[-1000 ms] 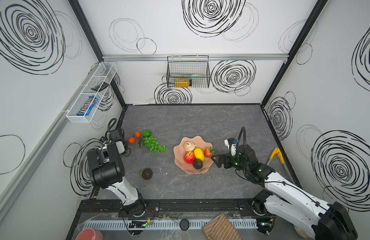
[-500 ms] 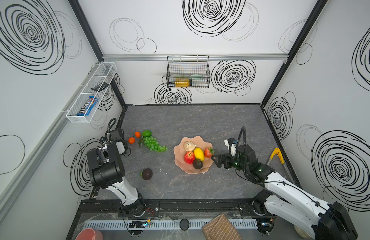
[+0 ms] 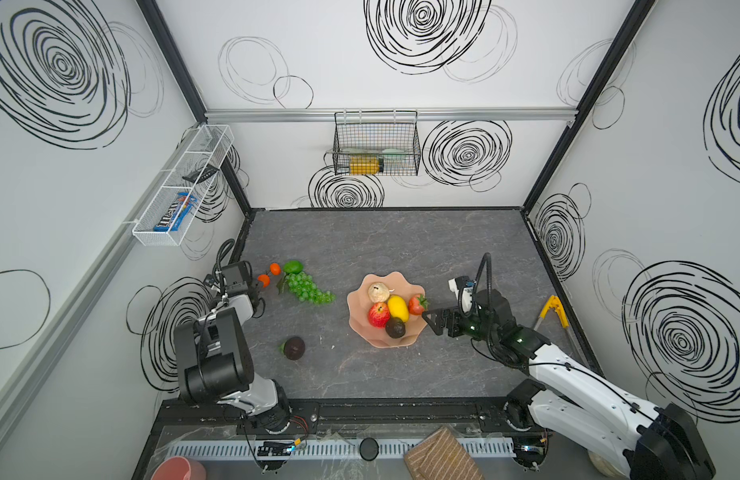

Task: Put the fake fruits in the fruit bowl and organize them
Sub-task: 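Carry the yellow pear to the bowl with left gripper while right gripper meets it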

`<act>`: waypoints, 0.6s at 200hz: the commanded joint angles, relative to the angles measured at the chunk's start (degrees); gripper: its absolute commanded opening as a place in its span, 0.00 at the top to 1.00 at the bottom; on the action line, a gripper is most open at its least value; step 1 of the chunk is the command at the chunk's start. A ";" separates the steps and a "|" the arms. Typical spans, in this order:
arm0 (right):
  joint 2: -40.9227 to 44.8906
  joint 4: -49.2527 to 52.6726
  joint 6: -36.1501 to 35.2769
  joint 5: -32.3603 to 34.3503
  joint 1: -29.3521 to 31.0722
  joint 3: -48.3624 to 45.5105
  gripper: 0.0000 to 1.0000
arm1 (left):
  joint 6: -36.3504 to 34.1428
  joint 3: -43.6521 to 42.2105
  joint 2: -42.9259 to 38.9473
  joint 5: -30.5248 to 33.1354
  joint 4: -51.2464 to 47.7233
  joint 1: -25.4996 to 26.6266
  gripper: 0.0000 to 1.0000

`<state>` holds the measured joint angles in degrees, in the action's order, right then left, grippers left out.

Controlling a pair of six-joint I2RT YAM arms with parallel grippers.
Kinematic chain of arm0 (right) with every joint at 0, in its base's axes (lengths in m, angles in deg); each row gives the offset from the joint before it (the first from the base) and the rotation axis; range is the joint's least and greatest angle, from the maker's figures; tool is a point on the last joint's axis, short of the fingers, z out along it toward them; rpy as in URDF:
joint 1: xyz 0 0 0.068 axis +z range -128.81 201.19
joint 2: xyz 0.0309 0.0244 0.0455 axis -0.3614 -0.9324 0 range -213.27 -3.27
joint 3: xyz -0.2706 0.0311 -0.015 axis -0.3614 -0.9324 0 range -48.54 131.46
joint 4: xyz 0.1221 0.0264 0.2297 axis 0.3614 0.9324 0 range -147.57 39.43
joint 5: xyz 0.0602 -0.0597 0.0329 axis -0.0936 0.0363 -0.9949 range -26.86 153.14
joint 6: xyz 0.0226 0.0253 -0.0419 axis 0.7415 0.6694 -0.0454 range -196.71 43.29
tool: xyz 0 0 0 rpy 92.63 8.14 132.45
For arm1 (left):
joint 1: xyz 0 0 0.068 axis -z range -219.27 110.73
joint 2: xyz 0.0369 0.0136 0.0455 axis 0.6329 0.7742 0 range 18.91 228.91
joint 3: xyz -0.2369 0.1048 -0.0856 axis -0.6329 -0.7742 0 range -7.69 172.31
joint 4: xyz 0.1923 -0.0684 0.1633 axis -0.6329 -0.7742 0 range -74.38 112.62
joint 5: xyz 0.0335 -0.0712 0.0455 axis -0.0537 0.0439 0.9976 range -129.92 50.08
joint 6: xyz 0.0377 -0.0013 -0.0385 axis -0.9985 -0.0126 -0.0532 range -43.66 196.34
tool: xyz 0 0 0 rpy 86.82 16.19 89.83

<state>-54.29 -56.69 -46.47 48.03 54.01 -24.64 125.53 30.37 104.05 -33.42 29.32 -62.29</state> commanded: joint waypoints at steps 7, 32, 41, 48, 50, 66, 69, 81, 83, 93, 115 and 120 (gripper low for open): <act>-0.74 -2.55 0.84 0.00 0.15 1.79 0.03 | 5.76 -3.78 -7.02 -7.52 4.78 2.14 0.48; -1.68 -3.20 1.38 0.26 0.56 3.98 0.03 | 6.59 -3.96 -14.33 -11.80 2.62 7.57 0.48; -1.96 -3.49 1.72 0.49 0.81 4.96 0.03 | 6.13 -3.36 -16.53 -12.32 0.71 10.41 0.48; -2.03 -4.05 2.05 0.75 1.13 5.57 0.03 | 6.43 -3.49 -18.43 -12.63 -0.13 12.46 0.48; -2.05 -4.27 2.13 0.82 1.22 5.73 0.03 | 6.64 -3.62 -19.03 -12.74 -0.18 13.11 0.48; -2.03 -7.41 2.71 1.67 2.38 6.05 0.04 | 9.77 -5.88 -23.29 -13.82 1.23 18.54 0.48; -2.01 -8.19 2.81 1.85 2.72 6.00 0.04 | 10.42 -6.21 -23.94 -13.94 1.54 19.66 0.48; -2.30 -11.28 3.24 2.56 3.90 5.81 0.04 | 12.60 -7.25 -25.80 -14.58 2.62 23.92 0.48; -2.43 -11.75 3.29 2.64 4.13 5.81 0.04 | 13.02 -7.29 -25.97 -14.61 2.68 24.61 0.48; -2.90 -14.13 3.01 3.69 5.76 5.89 0.04 | 14.77 -7.60 -26.90 -14.68 3.53 28.33 0.48; -4.39 -17.93 1.49 7.19 10.08 6.20 0.04 | 19.56 -8.24 -27.83 -14.88 7.01 35.30 0.47; -4.90 -18.82 1.21 8.32 11.17 6.16 0.04 | 20.62 -8.35 -27.78 -14.98 7.89 36.71 0.47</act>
<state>-57.57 -68.14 -44.35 51.70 61.22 -20.16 139.19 23.10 76.95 -47.14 31.61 -30.93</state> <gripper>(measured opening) 0.959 0.529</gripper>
